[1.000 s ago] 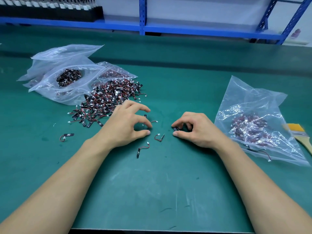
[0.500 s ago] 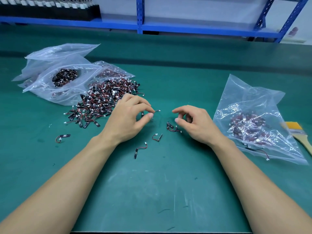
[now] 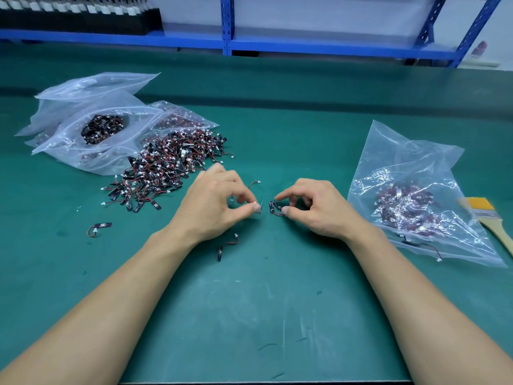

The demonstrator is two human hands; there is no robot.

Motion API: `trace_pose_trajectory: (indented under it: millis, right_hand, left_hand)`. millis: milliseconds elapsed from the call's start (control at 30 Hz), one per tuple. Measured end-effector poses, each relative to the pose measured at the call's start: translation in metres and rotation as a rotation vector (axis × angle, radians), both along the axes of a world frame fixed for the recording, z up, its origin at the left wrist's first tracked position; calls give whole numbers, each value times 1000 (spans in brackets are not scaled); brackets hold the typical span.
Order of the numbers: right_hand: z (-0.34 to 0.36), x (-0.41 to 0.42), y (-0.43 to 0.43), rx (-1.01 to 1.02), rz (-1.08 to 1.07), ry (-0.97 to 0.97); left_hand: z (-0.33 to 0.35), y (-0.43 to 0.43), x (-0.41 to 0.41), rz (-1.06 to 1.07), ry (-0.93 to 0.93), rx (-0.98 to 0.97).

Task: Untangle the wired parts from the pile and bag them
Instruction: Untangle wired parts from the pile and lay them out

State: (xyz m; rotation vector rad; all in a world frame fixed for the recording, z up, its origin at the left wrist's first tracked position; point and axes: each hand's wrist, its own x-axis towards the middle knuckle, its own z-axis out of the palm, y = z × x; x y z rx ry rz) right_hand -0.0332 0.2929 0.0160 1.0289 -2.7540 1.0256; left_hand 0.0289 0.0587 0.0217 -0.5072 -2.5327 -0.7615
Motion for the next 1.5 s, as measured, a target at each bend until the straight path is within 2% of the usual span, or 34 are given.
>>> trace_pose_trajectory:
  millis: [167,333,500,633,700,767,833,1000,1100,1200,1333,1500]
  right_hand:
    - [-2,0,-2,41,-1,6]
    - [-4,-2,-1,63,-43,30]
    - [-6,-5,-1,53,-94,41]
    - [-7,-7,1,38,-133,48]
    - [-8,-7,1,46,-142,56]
    - [-8,-8,1,41,-144,54]
    - [-9,-8,1,28,-149,45]
    - [-8,-7,0,3,-152,54]
    - [-9,-6,0,-2,-149,60]
    - [-9,-7,0,-8,-146,55]
    - [-10,-8,-1,-10,-147,58]
    - [-10,-7,-2,-20,-143,53]
  left_hand:
    - [-2,12,-14,167,30,89]
    - [-9,14,-24,199,-17,38]
    - [-8,3,-22,216,4,92]
    - [-4,-34,-22,428,51,131]
    - [-5,-53,-21,529,1,142]
    - [-7,-61,-20,537,-35,137]
    - [-9,-60,-21,495,-43,63]
    - [-13,-49,-37,479,11,-286]
    - [-13,-46,-47,392,-23,-398]
    - [-12,-48,-54,351,-74,-371]
    - [-11,-50,-58,363,-37,-303]
    - [-10,-50,-66,408,52,-381]
